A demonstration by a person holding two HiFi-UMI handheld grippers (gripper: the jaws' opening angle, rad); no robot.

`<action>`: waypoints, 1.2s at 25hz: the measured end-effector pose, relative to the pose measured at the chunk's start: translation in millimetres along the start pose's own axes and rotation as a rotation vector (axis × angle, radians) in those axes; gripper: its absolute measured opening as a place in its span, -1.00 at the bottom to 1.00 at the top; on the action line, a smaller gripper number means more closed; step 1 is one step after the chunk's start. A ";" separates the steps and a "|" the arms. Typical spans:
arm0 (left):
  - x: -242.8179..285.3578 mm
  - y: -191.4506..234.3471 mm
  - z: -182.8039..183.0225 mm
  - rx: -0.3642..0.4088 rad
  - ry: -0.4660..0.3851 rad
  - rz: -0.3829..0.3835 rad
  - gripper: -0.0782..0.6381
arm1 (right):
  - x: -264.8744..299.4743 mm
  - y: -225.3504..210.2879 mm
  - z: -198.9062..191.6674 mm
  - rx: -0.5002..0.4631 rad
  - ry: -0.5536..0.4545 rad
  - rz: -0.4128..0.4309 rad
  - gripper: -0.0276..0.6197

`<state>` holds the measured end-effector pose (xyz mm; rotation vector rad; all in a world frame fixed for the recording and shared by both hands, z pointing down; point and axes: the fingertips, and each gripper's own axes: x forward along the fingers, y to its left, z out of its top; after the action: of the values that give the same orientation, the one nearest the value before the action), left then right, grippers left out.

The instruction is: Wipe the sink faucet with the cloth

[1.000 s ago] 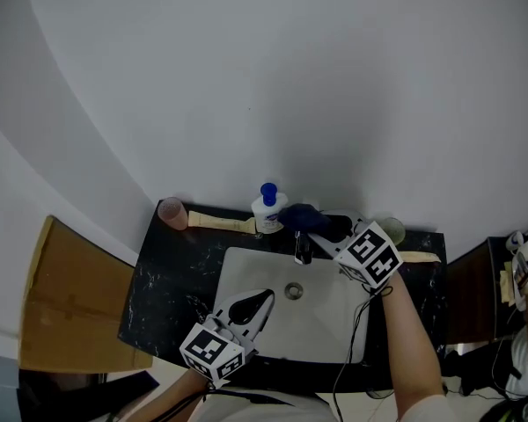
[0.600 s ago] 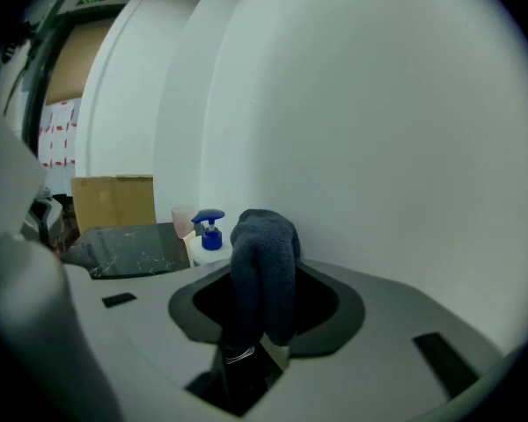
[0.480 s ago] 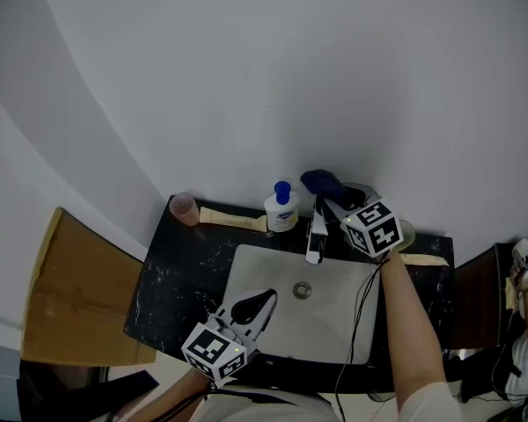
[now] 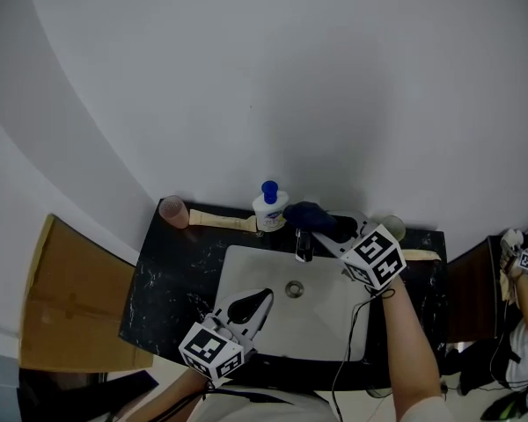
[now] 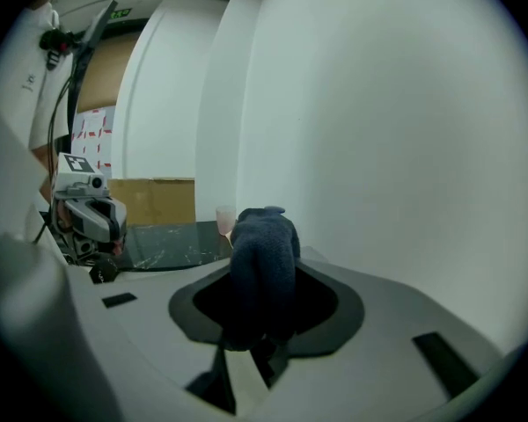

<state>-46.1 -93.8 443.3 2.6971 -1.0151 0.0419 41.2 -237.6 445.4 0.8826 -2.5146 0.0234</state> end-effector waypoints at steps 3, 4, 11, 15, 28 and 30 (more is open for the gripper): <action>-0.5 0.2 1.9 0.003 -0.005 0.006 -0.78 | 6.9 -13.2 1.1 0.014 0.005 -0.013 -0.50; -1.8 1.8 2.0 0.002 -0.005 0.011 -0.78 | 11.4 -21.3 2.5 0.016 0.009 -0.029 -0.50; -16.3 13.6 -2.4 -0.005 0.000 0.054 -0.78 | 35.5 -77.3 5.8 0.074 0.026 -0.148 -0.50; -18.8 16.2 -0.9 -0.008 -0.004 0.064 -0.78 | 36.1 -80.3 6.8 0.077 0.026 -0.171 -0.50; -5.0 -5.4 -2.4 -0.005 0.004 0.009 -0.78 | -39.0 44.7 21.7 0.047 -0.138 0.045 -0.50; -4.6 -7.0 -3.1 -0.005 0.007 0.005 -0.78 | -32.5 59.1 -1.5 0.027 -0.061 0.079 -0.50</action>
<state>-44.8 -85.1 444.2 2.6876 -1.0189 0.0496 28.9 -171.5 440.5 0.8051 -2.6103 0.0570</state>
